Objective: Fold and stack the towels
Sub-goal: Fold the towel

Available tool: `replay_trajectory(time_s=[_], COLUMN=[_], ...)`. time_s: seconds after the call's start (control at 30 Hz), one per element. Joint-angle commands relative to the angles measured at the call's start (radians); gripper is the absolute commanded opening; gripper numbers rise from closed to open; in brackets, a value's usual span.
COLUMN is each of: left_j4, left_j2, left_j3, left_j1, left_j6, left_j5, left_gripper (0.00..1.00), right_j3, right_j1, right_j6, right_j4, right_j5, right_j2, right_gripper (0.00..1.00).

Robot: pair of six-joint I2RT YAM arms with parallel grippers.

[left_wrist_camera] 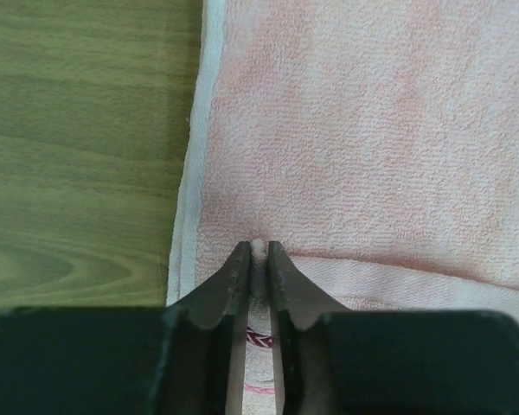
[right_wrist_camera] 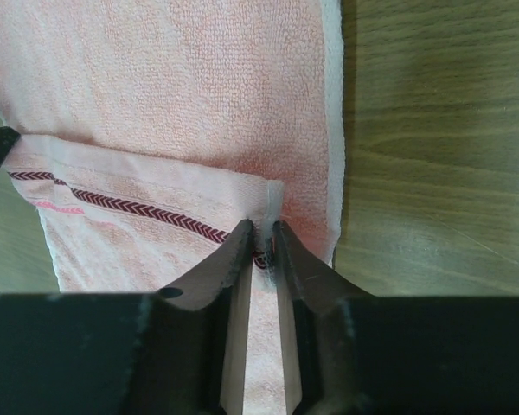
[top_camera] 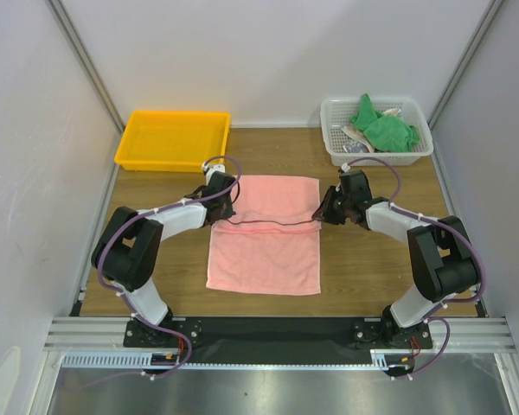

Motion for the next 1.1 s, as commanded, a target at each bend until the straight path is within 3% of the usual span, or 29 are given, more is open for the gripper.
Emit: replay_trajectory(time_s=[0.0,0.07,0.3,0.73,1.07], left_j4=[0.023,0.026,0.017,-0.026,-0.146], left_j2=[-0.048,-0.073,-0.191,-0.458,-0.646], left_j3=[-0.023,-0.032,-0.095,-0.270,-0.315], left_j1=[0.004,0.004,0.004,-0.039,-0.120], left_j6=[0.001,0.002,0.017,-0.012,-0.047], left_j5=[-0.033,-0.033,-0.038,0.014,-0.062], left_gripper=[0.13,0.00,0.00,0.00,0.00], right_j3=[0.026,0.028,0.012,-0.172,-0.242], right_j1=[0.008,0.008,0.020,0.027,0.043], right_j6=[0.001,0.001,-0.024,-0.051,-0.055], right_j4=[0.024,0.024,0.020,0.050,-0.036], right_j5=[-0.009,-0.011,-0.016,-0.068,-0.051], right_j2=[-0.007,-0.007,-0.050,-0.272,-0.502], right_gripper=[0.18,0.14,0.00,0.00,0.00])
